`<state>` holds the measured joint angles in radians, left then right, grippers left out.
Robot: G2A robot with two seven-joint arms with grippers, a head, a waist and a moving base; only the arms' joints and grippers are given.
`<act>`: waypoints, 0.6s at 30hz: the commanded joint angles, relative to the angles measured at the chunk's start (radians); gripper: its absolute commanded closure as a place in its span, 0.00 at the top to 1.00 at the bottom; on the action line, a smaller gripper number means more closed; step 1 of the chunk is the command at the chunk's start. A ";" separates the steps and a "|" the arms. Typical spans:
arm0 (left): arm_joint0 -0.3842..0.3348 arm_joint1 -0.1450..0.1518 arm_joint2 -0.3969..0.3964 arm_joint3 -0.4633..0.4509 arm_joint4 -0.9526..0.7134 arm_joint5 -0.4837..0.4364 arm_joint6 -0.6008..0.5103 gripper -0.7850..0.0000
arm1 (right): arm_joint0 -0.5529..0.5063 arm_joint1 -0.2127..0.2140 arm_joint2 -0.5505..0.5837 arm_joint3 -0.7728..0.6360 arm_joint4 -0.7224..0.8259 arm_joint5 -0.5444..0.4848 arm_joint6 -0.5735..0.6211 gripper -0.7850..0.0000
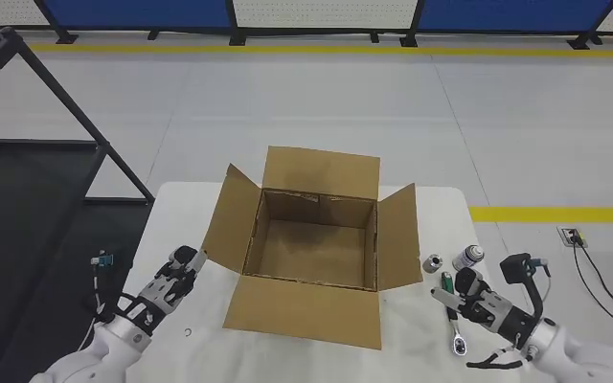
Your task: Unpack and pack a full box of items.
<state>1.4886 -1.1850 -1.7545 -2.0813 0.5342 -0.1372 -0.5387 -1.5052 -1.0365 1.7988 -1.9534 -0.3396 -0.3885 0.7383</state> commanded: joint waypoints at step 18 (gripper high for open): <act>-0.005 0.005 0.042 -0.020 0.037 0.043 0.035 0.00 | -0.025 0.010 0.015 -0.001 0.012 -0.004 -0.025 1.00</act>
<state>1.4823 -1.1802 -1.7119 -2.1008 0.5721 -0.0948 -0.5045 -1.5307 -1.0268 1.8134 -1.9548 -0.3274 -0.3922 0.7133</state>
